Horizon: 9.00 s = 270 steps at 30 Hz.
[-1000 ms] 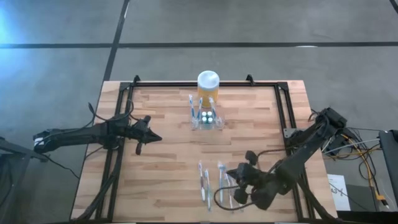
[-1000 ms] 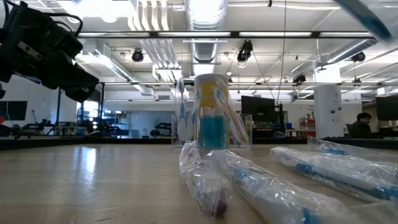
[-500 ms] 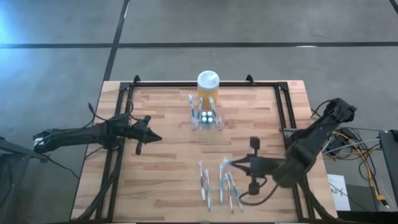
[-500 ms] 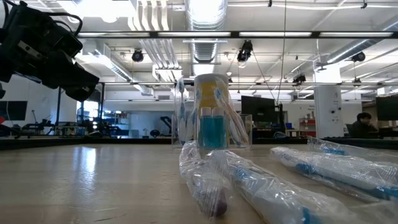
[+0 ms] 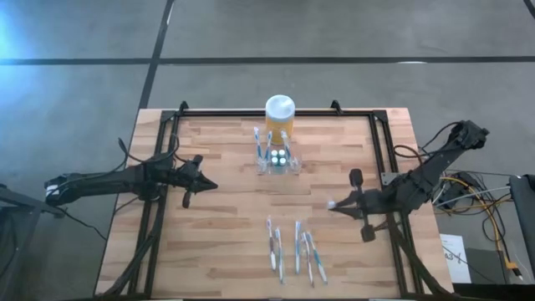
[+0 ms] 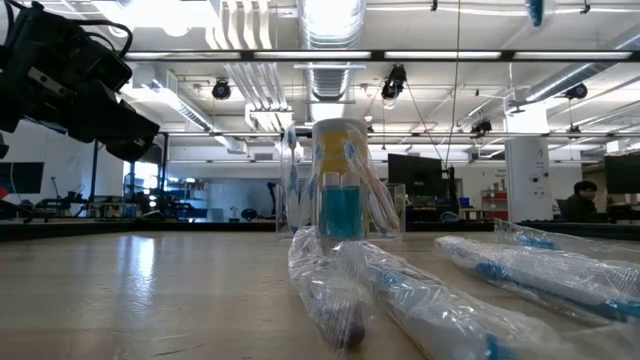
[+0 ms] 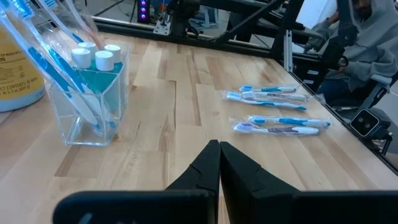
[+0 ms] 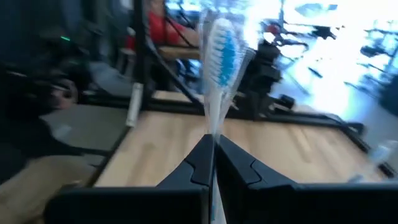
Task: Pick & Place toothbrushing station
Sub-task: Put the blue toothbrush into the transparent organizer
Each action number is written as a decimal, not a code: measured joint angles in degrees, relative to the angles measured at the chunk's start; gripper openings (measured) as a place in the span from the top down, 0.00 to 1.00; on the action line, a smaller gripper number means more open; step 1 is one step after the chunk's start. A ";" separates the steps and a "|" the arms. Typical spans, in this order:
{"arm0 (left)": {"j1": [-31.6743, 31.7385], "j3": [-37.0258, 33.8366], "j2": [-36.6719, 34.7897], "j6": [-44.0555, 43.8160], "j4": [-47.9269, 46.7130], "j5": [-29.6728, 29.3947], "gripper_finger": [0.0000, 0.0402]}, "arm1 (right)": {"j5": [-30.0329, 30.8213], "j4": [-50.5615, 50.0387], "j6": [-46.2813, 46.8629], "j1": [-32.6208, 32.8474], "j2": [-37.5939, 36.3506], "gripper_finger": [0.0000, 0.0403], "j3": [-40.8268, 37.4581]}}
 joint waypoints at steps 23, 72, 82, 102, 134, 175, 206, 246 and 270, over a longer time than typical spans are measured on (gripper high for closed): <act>0.02 0.00 -0.02 -0.47 0.04 -2.56 0.97 | -3.50 19.15 -5.70 -0.54 -31.05 0.98 -33.76; 0.01 0.00 0.00 -3.13 0.02 -3.65 0.97 | -0.80 37.97 -4.11 -38.64 27.87 0.98 -5.25; 0.02 0.00 -0.02 -3.63 0.02 -3.65 0.97 | 1.27 45.35 0.26 -40.67 32.21 0.98 -10.51; 0.00 0.00 0.02 -3.96 0.02 -3.67 0.97 | 5.41 47.40 5.66 -40.97 43.36 0.98 -9.74; 0.02 -0.62 -0.02 -4.24 0.03 -3.65 0.97 | 4.05 33.42 11.61 -40.77 36.32 0.74 -9.65; 0.02 -0.96 -0.02 -4.54 3.54 -3.21 0.97 | -7.92 -25.98 70.13 -7.75 10.66 0.81 -8.34; 0.00 -0.96 0.00 -1.59 3.54 -3.22 0.97 | -29.72 -53.10 75.86 -4.91 55.73 0.49 38.20; 0.00 -0.96 0.04 -1.62 3.37 -3.21 0.97 | -31.54 -54.55 78.38 -2.74 64.45 0.50 38.50; 0.00 -0.96 0.04 -2.03 3.46 -2.99 0.97 | -30.09 -55.38 72.68 -2.45 62.37 0.96 35.34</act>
